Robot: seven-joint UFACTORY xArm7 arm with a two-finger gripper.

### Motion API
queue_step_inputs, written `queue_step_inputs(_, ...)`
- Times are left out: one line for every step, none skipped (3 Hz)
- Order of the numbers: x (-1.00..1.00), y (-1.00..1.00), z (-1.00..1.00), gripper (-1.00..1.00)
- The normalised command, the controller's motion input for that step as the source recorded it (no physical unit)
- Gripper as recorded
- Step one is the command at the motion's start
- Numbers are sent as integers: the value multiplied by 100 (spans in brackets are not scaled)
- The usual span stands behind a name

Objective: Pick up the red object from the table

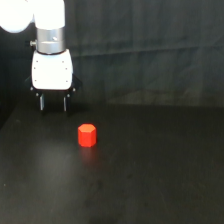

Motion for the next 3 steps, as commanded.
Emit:
queue_step_inputs(27, 2, -28, 96)
queue_step_inputs(24, -15, -31, 93)
queue_step_inputs(68, -36, -7, 100)
